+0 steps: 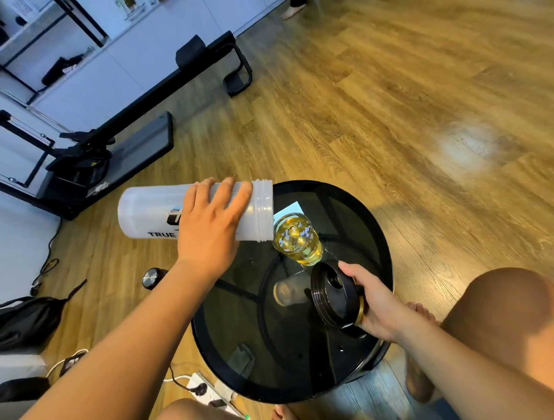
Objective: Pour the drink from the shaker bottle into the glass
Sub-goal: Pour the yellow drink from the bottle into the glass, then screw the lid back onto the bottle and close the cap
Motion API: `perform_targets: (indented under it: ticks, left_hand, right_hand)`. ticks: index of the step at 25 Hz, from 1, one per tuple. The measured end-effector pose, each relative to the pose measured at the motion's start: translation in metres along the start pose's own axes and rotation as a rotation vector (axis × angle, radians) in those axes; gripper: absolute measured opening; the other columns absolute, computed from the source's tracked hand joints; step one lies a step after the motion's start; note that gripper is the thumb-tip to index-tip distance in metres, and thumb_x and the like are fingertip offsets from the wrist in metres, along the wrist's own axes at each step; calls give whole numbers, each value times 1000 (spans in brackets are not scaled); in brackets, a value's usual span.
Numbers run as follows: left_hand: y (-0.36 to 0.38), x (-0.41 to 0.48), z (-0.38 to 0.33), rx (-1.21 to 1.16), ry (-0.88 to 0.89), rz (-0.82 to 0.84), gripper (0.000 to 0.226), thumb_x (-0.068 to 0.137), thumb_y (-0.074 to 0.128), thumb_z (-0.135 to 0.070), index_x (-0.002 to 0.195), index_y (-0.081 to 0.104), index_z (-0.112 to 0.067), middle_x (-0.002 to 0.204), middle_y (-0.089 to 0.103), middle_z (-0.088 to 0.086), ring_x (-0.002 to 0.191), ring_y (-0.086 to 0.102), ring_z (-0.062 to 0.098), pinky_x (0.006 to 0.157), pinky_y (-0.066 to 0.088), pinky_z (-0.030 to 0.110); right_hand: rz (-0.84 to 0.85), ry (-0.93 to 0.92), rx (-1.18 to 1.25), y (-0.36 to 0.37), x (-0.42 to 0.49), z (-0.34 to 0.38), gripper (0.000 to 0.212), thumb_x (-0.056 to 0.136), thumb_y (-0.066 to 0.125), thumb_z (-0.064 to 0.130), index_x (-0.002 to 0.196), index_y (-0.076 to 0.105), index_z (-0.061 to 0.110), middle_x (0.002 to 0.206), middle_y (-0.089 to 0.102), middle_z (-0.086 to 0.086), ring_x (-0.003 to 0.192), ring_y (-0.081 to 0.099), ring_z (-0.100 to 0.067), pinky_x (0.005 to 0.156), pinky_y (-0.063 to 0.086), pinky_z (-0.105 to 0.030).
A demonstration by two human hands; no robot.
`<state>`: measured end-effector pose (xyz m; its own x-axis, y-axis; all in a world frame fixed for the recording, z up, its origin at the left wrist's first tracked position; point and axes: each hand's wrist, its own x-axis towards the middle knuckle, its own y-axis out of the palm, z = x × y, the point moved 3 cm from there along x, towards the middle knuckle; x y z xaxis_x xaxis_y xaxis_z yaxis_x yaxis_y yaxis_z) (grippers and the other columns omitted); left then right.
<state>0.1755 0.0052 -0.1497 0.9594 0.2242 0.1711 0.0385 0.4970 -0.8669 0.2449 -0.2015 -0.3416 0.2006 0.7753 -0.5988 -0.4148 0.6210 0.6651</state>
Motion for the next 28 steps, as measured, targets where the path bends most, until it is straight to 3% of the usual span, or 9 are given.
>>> perform_targets:
  ticks: [6,12,15,18,21,22,24,28]
  left_hand:
    - [3,-2,-4,19,45,-29,95,63,93,-12,142,41,-15,138,62,25,124,57,55,105,40,60]
    - [5,2,-4,-87,-77,-38,87,64,96,-20,141,57,-8,136,64,20,121,59,50,101,45,58]
    - [7,0,-4,-183,-102,-7,95,60,99,-24,143,55,-10,137,64,16,123,58,45,104,43,58]
    - [10,-1,2,-487,-231,26,103,55,102,-27,144,51,-20,132,63,0,121,59,28,107,44,49]
    - [17,-22,2,-924,-426,-102,93,55,103,-21,132,53,-37,121,61,-27,112,59,-1,101,50,27]
    - [21,-37,2,-1041,-568,-153,95,55,105,-22,133,52,-34,126,61,-26,116,60,-1,103,51,28]
    - [28,-71,-6,-1141,-779,-237,108,52,105,-32,144,48,-21,138,62,-8,127,61,12,110,51,38]
    - [41,-131,-39,-1260,-973,-334,117,47,95,-51,148,45,-18,144,61,1,133,60,19,115,50,47]
  right_hand:
    - [12,-5,7,-1,2,-1,66,71,71,47,123,68,6,124,69,-24,118,63,-41,104,49,-51]
    - [16,-12,7,-3,3,0,65,72,70,48,122,68,6,123,69,-24,119,63,-41,105,48,-51]
    - [4,-22,8,-4,3,0,66,69,72,48,121,69,8,122,70,-23,117,64,-40,99,52,-49]
    - [-6,-21,23,-3,4,1,66,67,73,47,120,69,7,120,71,-24,114,66,-39,95,54,-48]
    - [-15,-4,42,-6,2,1,59,71,72,46,115,73,7,119,72,-23,107,70,-37,87,57,-44]
    - [-14,3,33,-6,1,0,58,73,71,47,115,73,7,120,72,-23,106,70,-35,86,57,-43]
    - [-18,18,14,-5,-4,-1,58,75,70,48,117,73,8,122,71,-23,106,70,-35,87,57,-42]
    - [-25,44,13,-8,-13,-11,58,75,71,46,119,73,8,127,68,-22,114,67,-38,89,57,-44]
